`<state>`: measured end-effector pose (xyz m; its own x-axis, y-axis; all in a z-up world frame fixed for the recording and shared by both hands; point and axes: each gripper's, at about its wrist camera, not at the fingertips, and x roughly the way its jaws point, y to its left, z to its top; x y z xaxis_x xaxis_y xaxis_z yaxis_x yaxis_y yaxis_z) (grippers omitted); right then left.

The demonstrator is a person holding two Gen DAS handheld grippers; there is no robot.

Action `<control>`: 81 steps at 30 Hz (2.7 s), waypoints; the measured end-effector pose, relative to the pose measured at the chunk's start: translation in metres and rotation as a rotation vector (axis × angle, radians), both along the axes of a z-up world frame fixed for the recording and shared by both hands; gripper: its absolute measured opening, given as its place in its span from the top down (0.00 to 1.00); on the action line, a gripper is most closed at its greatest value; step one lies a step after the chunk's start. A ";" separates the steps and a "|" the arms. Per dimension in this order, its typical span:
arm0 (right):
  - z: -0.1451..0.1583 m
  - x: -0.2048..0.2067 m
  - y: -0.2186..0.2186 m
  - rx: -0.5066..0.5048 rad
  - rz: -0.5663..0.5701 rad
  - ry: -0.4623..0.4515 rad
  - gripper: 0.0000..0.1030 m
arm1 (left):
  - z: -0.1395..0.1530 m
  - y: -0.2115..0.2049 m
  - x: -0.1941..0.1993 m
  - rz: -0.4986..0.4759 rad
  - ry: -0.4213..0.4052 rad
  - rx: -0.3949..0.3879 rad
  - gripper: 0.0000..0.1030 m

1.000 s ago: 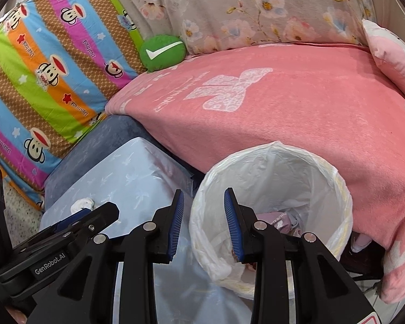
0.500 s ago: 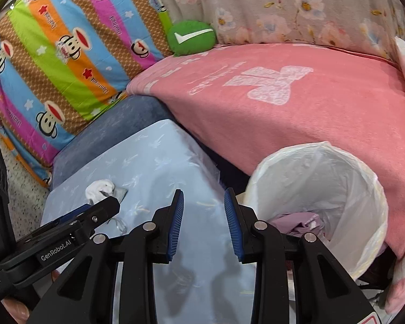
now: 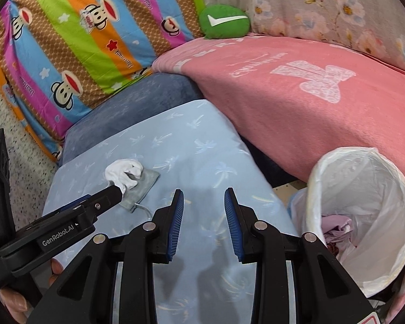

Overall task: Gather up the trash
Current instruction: 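Move both open grippers back over the white glove and grey pouch, then grasp the white glove with the left gripper while the right gripper grasps the grey pouch's string, then carry the glove and grey pouch over the bin and open both grippers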

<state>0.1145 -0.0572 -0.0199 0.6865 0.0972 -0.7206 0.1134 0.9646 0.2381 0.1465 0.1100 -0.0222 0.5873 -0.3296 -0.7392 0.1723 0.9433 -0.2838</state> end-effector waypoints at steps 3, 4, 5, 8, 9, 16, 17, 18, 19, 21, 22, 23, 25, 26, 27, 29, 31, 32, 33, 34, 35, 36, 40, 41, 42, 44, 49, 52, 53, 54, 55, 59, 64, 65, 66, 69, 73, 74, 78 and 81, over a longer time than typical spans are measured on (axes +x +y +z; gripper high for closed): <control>-0.004 0.007 0.011 -0.003 0.016 0.011 0.68 | -0.005 0.015 0.008 0.027 0.009 0.003 0.36; -0.007 0.012 0.017 -0.004 0.026 0.019 0.68 | -0.008 0.021 0.011 0.039 0.013 0.003 0.35; -0.010 0.017 0.023 -0.005 0.035 0.026 0.68 | -0.010 0.028 0.015 0.051 0.018 0.003 0.35; -0.016 0.027 0.035 -0.008 0.051 0.040 0.68 | -0.017 0.043 0.024 0.080 0.031 0.008 0.35; -0.019 0.031 0.039 -0.009 0.057 0.045 0.68 | -0.020 0.050 0.029 0.093 0.038 0.009 0.35; -0.043 0.067 0.070 -0.013 0.105 0.090 0.68 | -0.036 0.075 0.058 0.142 0.069 0.013 0.35; -0.045 0.071 0.073 -0.013 0.109 0.094 0.68 | -0.038 0.077 0.062 0.143 0.071 0.013 0.35; -0.047 0.075 0.075 -0.013 0.113 0.098 0.68 | -0.040 0.078 0.068 0.144 0.073 0.014 0.35; -0.053 0.085 0.081 -0.015 0.122 0.106 0.68 | -0.041 0.078 0.071 0.143 0.074 0.013 0.35; -0.060 0.095 0.086 -0.015 0.130 0.114 0.68 | -0.044 0.079 0.081 0.142 0.079 0.009 0.35; -0.062 0.096 0.087 -0.015 0.131 0.116 0.68 | -0.046 0.079 0.085 0.141 0.080 0.005 0.35; -0.066 0.103 0.090 -0.012 0.134 0.122 0.68 | -0.048 0.079 0.090 0.140 0.082 0.002 0.35; -0.072 0.112 0.094 -0.011 0.135 0.128 0.68 | -0.051 0.078 0.099 0.136 0.088 -0.001 0.35; -0.076 0.118 0.095 -0.009 0.134 0.134 0.68 | -0.054 0.078 0.103 0.131 0.091 -0.004 0.35; -0.078 0.122 0.097 -0.007 0.134 0.137 0.68 | -0.055 0.077 0.106 0.129 0.093 -0.004 0.35; -0.085 0.132 0.101 -0.005 0.134 0.146 0.68 | -0.059 0.076 0.112 0.121 0.096 -0.008 0.35; -0.090 0.139 0.103 -0.006 0.135 0.153 0.68 | -0.061 0.075 0.115 0.114 0.098 -0.010 0.37; -0.093 0.143 0.104 -0.005 0.134 0.159 0.68 | -0.063 0.075 0.116 0.111 0.099 -0.013 0.39; -0.095 0.146 0.105 -0.004 0.134 0.163 0.68 | -0.064 0.075 0.117 0.104 0.102 -0.018 0.43; -0.101 0.150 0.107 0.002 0.137 0.174 0.68 | -0.066 0.074 0.118 0.097 0.105 -0.022 0.47; -0.102 0.151 0.107 0.002 0.138 0.175 0.68 | -0.067 0.073 0.119 0.093 0.105 -0.023 0.49; -0.103 0.152 0.108 -0.002 0.138 0.172 0.68 | -0.069 0.073 0.118 0.085 0.105 -0.025 0.52; -0.106 0.154 0.113 -0.044 0.146 0.157 0.75 | -0.071 0.071 0.116 0.068 0.103 -0.029 0.72; -0.106 0.153 0.113 -0.044 0.148 0.157 0.80 | -0.071 0.071 0.115 0.065 0.102 -0.030 0.76; -0.106 0.153 0.112 -0.042 0.150 0.157 0.85 | -0.071 0.071 0.114 0.061 0.103 -0.032 0.79; -0.108 0.151 0.111 -0.033 0.155 0.159 0.90 | -0.070 0.071 0.110 0.060 0.103 -0.030 0.83; -0.106 0.141 0.109 -0.014 0.157 0.168 0.93 | -0.064 0.070 0.097 0.061 0.101 -0.036 0.84; -0.102 0.131 0.107 0.001 0.153 0.167 0.93 | -0.059 0.069 0.089 0.062 0.099 -0.035 0.85; -0.099 0.124 0.105 0.006 0.149 0.163 0.93 | -0.058 0.068 0.086 0.062 0.098 -0.036 0.85; -0.098 0.121 0.104 0.007 0.148 0.161 0.93 | -0.056 0.068 0.081 0.062 0.097 -0.037 0.85; -0.096 0.117 0.103 0.009 0.146 0.158 0.93 | -0.054 0.067 0.079 0.064 0.097 -0.036 0.85; -0.083 0.096 0.096 0.021 0.129 0.134 0.93 | -0.046 0.063 0.065 0.057 0.090 -0.035 0.85; -0.065 0.078 0.087 0.031 0.116 0.098 0.93 | -0.032 0.053 0.046 0.041 0.067 -0.031 0.85; -0.059 0.073 0.085 0.032 0.114 0.086 0.93 | -0.028 0.051 0.043 0.037 0.062 -0.030 0.85; -0.054 0.069 0.082 0.033 0.111 0.077 0.93 | -0.024 0.048 0.039 0.033 0.055 -0.028 0.85; -0.040 0.057 0.075 0.036 0.102 0.047 0.93 | -0.015 0.043 0.029 0.024 0.036 -0.030 0.85; -0.022 0.041 0.065 0.037 0.089 0.012 0.93 | -0.003 0.034 0.015 0.006 0.009 -0.023 0.85; -0.017 0.036 0.062 0.038 0.084 0.003 0.93 | 0.000 0.032 0.012 0.001 0.002 -0.022 0.85; -0.001 0.019 0.051 0.042 0.065 -0.031 0.93 | 0.012 0.018 -0.001 -0.022 -0.024 -0.014 0.85; 0.010 0.007 0.040 0.044 0.052 -0.052 0.93 | 0.019 0.007 -0.008 -0.043 -0.041 -0.007 0.85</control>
